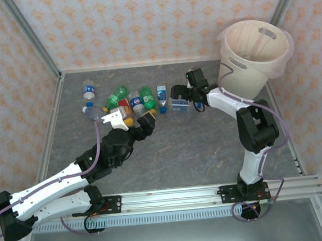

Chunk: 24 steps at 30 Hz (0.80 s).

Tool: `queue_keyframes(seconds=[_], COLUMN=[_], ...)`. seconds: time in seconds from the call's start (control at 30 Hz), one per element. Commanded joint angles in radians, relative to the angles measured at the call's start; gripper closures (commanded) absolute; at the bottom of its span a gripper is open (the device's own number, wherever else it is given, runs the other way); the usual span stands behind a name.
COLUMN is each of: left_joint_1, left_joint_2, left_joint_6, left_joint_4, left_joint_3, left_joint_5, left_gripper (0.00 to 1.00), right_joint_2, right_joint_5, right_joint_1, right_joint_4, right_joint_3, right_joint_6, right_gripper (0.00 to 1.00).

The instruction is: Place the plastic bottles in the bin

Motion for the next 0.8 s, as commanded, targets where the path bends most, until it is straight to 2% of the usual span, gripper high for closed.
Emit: queue_keyframes(seconds=[0.0, 0.23, 0.37, 0.77], left_joint_1=[-0.004, -0.003, -0.003, -0.003], left_joint_2=[-0.016, -0.018, -0.014, 0.007], left_joint_6=[0.010, 0.027, 0.032, 0.025], left_joint_4=[-0.019, 0.000, 0.033, 0.068], left_joint_3=[-0.008, -0.017, -0.032, -0.048], left_joint_5=[-0.005, -0.015, -0.002, 0.018], left_gripper=[0.01, 0.01, 0.01, 0.01], right_joint_2=[0.025, 0.014, -0.039, -0.241], right_joint_5=[-0.008, -0.023, -0.084, -0.123], right_joint_1=[0.003, 0.002, 0.006, 0.046], right_joint_4=[-0.001, 0.001, 0.035, 0.104], right_joint_3=[0.042, -0.012, -0.073, -0.312], right_joint_6=[-0.034, -0.034, -0.003, 0.068], right_gripper=[0.00, 0.00, 0.00, 0.00])
